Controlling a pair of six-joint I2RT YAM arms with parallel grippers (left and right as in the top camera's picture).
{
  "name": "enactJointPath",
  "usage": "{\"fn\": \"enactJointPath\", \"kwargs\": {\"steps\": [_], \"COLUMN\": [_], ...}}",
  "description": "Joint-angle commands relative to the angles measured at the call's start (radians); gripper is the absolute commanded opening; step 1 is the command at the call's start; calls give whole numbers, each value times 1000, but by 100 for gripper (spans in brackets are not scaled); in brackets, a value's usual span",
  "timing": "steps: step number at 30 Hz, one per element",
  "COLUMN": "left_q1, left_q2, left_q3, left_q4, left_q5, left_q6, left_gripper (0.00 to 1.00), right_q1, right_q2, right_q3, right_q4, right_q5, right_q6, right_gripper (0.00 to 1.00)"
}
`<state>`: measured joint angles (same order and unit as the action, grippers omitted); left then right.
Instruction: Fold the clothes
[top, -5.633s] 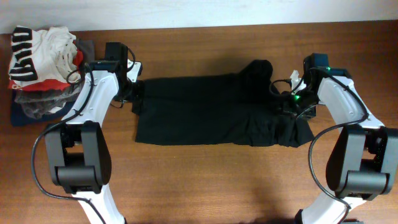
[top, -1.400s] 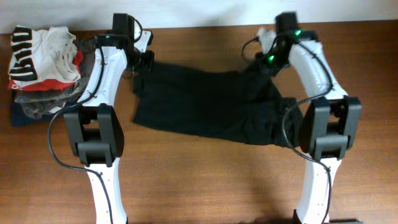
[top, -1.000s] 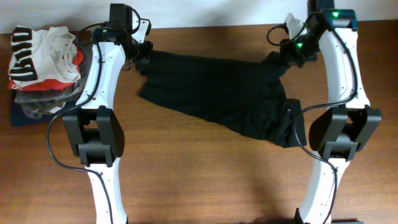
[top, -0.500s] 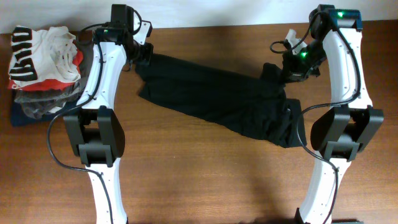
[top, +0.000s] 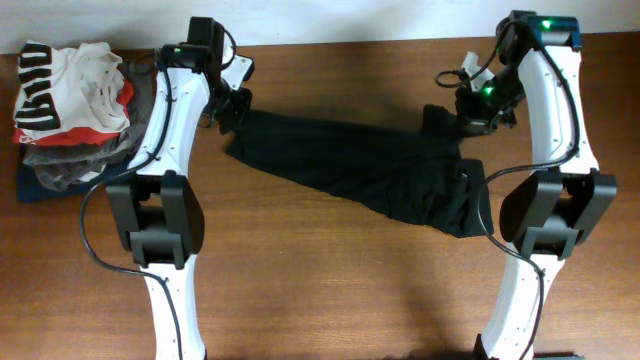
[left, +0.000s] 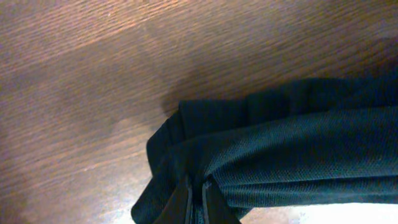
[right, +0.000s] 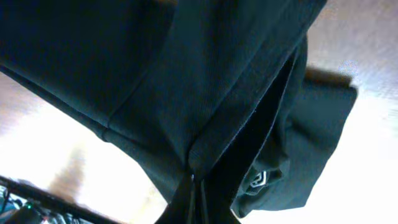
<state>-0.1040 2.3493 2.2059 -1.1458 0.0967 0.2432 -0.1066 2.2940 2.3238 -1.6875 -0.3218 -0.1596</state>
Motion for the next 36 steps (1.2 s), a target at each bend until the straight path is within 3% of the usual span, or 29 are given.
{"fn": "enactJointPath", "kwargs": {"steps": [1, 6, 11, 24, 28, 31, 33, 34, 36], "left_q1": [-6, -6, -5, -5, -5, -5, -5, -5, -5], "left_q2": [14, 14, 14, 14, 14, 14, 14, 14, 14], "left_q3": [-64, -115, -137, -142, -142, -142, -142, -142, -142], "left_q4": [47, 72, 84, 121, 121, 121, 122, 124, 131], "left_q5": [-38, -39, -42, -42, -42, -41, -41, -41, -40], "left_q6": [21, 21, 21, 21, 21, 20, 20, 20, 20], "left_gripper": [1, 1, 1, 3, 30, 58, 75, 79, 86], "right_q1": [-17, -11, 24, 119, 126, 127, 126, 126, 126], "right_q2": [-3, -13, -90, -135, -147, -160, -171, -179, -194], "right_q3": [-104, -274, -422, -610, -610, -610, -610, -609, -604], "right_q4": [27, 182, 333, 409, 397, 381, 365, 354, 336], "right_q5": [49, 64, 199, 319, 320, 320, 320, 323, 336], "right_q6": [21, 121, 258, 383, 387, 386, 385, 377, 374], "right_gripper": [4, 4, 4, 4, 4, 6, 22, 29, 53]}}
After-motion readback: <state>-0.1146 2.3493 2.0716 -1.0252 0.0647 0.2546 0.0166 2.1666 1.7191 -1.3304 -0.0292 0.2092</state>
